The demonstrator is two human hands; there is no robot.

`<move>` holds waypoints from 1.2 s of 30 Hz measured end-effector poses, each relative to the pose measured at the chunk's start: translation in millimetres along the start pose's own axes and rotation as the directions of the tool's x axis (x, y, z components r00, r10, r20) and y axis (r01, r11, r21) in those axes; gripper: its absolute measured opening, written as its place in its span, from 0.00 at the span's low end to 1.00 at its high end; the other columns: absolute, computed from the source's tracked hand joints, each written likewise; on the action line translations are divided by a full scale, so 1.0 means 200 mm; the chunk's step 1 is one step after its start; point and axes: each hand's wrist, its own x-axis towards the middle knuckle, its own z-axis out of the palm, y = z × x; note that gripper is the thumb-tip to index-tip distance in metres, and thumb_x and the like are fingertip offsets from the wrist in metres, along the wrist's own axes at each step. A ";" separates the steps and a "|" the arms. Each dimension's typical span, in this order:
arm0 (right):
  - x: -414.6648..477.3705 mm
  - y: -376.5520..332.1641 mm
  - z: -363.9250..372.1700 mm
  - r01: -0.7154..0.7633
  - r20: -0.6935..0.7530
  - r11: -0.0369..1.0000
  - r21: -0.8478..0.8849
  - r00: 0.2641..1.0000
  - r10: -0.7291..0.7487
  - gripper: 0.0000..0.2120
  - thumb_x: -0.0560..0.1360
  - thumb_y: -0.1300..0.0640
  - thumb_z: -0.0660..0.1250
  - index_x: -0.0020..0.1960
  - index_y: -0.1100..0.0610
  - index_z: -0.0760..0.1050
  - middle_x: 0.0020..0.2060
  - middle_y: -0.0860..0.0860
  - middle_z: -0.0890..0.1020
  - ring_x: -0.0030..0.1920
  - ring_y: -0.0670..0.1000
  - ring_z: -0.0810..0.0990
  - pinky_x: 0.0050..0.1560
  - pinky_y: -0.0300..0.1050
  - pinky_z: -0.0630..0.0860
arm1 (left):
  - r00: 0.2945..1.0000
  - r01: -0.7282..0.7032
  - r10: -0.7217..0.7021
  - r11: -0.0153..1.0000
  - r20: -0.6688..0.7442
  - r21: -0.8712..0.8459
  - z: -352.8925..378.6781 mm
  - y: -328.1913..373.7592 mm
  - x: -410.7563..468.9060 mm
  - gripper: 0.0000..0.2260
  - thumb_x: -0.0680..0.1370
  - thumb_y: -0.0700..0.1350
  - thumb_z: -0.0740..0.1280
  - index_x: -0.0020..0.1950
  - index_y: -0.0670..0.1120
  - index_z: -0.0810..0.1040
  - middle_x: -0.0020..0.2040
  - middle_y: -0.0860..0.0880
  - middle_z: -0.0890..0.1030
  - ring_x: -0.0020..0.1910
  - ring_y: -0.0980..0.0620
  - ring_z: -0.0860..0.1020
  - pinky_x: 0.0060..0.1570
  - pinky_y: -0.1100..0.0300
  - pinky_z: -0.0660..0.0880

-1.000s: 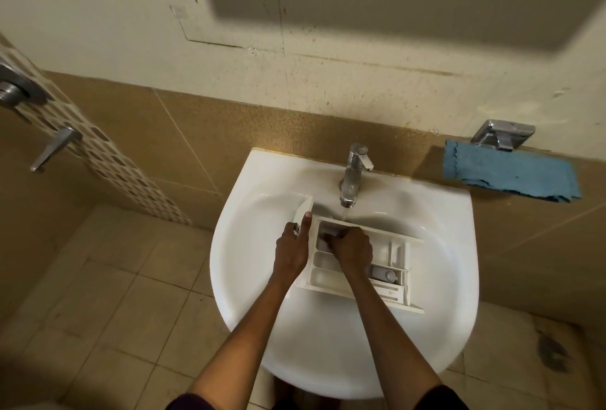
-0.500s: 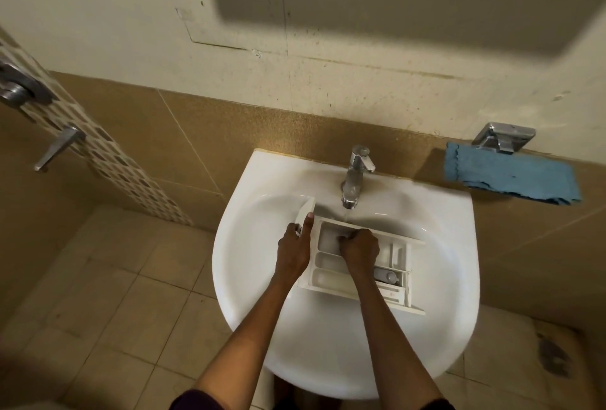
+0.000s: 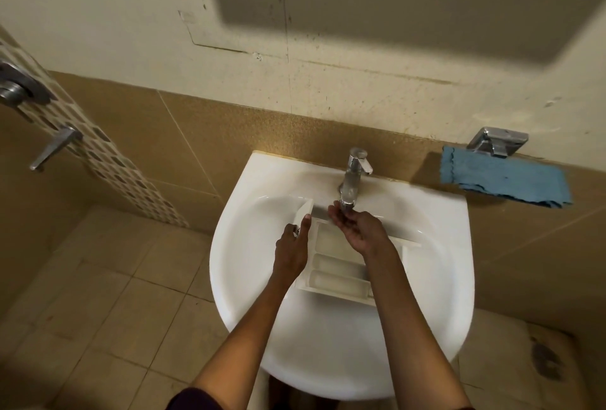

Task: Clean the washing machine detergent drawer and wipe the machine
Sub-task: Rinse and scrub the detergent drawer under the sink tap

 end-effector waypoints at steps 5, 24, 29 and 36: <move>0.00 0.15 0.04 0.221 0.081 0.772 -0.596 0.973 -0.216 0.13 0.78 0.73 0.55 0.60 0.74 0.73 0.54 0.67 0.78 0.50 0.58 0.78 0.61 0.49 0.73 | 1.000 -0.005 0.005 1.000 -0.015 -0.006 0.00 0.00 0.00 0.26 0.79 0.61 0.52 0.62 0.41 0.71 0.49 0.49 0.72 0.48 0.48 0.70 0.49 0.58 0.63; 0.16 0.21 0.00 0.127 0.018 0.152 -0.980 0.823 -0.568 0.11 0.74 0.51 0.68 0.50 0.56 0.83 0.49 0.55 0.84 0.53 0.56 0.80 0.51 0.42 0.71 | 1.000 -0.004 0.004 1.000 -0.002 0.002 0.00 -0.01 0.01 0.27 0.79 0.61 0.51 0.65 0.42 0.70 0.62 0.41 0.75 0.50 0.47 0.71 0.49 0.57 0.64; 0.17 0.27 0.02 0.076 0.051 0.007 -0.997 0.736 -0.675 0.17 0.69 0.39 0.70 0.47 0.51 0.84 0.45 0.53 0.84 0.50 0.57 0.79 0.52 0.46 0.72 | 1.000 0.001 -0.001 1.000 -0.008 -0.007 0.00 -0.02 0.01 0.27 0.79 0.62 0.52 0.64 0.42 0.70 0.62 0.41 0.76 0.57 0.43 0.73 0.50 0.57 0.65; 0.21 0.25 -0.05 0.219 0.154 0.053 -0.974 0.819 -0.553 0.08 0.73 0.53 0.69 0.49 0.54 0.84 0.49 0.53 0.84 0.53 0.57 0.79 0.54 0.48 0.74 | 1.000 0.007 -0.007 1.000 0.008 -0.011 0.01 -0.01 0.01 0.27 0.79 0.62 0.51 0.65 0.42 0.70 0.61 0.42 0.75 0.52 0.47 0.72 0.50 0.57 0.65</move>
